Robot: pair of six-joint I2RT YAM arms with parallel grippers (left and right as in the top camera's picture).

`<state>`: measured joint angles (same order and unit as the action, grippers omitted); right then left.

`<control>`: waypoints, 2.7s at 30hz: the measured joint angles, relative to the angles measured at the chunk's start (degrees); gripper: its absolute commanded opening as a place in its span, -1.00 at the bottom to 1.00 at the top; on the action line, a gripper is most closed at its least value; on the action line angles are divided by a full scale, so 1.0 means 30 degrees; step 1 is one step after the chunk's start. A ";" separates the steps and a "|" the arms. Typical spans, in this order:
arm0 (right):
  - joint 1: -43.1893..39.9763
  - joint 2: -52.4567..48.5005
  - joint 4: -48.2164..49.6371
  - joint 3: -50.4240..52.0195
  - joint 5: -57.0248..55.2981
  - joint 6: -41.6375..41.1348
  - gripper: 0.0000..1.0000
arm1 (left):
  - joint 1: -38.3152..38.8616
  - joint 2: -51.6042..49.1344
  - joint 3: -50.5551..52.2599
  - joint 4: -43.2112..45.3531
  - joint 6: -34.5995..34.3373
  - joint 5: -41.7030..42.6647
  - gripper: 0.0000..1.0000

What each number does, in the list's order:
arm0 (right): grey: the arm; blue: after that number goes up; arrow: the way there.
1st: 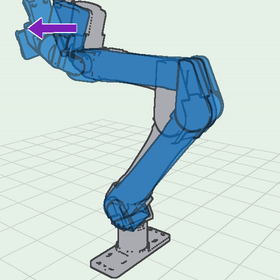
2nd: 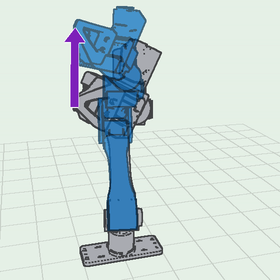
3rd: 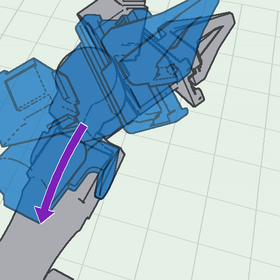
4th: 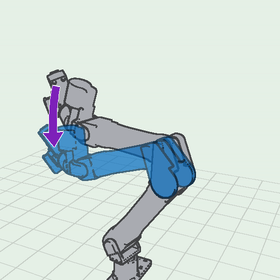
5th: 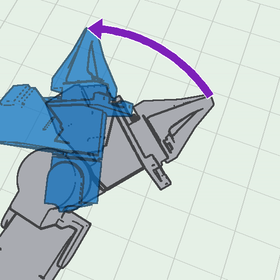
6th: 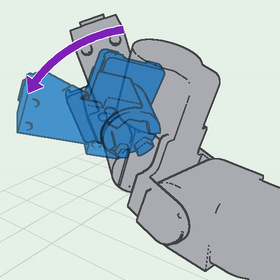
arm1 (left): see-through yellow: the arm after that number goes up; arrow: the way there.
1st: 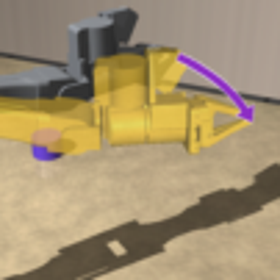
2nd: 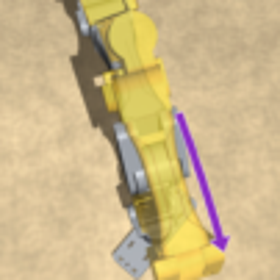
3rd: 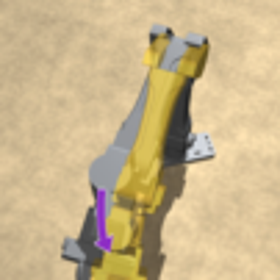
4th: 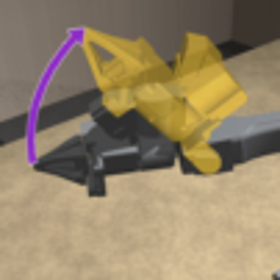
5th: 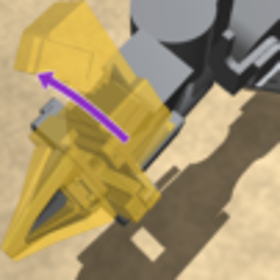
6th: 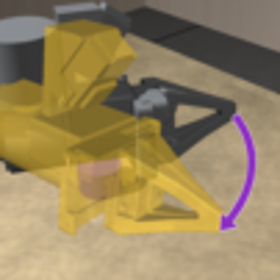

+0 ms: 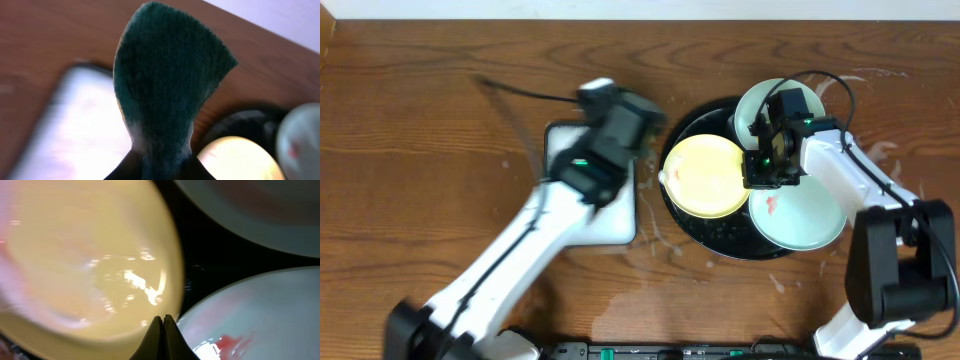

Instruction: Clean dirty plates on tray and stack at the side

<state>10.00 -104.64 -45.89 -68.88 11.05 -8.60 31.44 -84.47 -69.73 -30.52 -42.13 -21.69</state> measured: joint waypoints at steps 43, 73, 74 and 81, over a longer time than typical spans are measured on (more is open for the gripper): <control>-0.0860 -0.1428 0.2091 0.0022 -0.1188 -0.0969 -0.06 | -0.1537 -0.3242 0.0597 0.0852 0.0058 0.8837 -0.85; -0.0882 0.1151 0.0823 0.0022 0.2900 -0.0408 0.50 | -0.6171 -0.3242 0.1880 -0.1166 0.0707 0.5508 -0.76; -0.0867 0.1151 0.0816 0.0022 0.3024 -0.0408 0.50 | -0.6309 -0.3242 0.2193 -0.1144 0.0714 0.5515 -0.72; -0.0648 0.1151 0.0823 0.0022 0.3359 -0.0408 0.52 | -0.6426 -0.3249 0.2914 -0.0627 0.0991 0.7016 -0.48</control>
<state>8.05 -101.19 -43.42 -68.82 21.12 -9.82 12.16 -94.21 -60.99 -32.40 -39.16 -0.64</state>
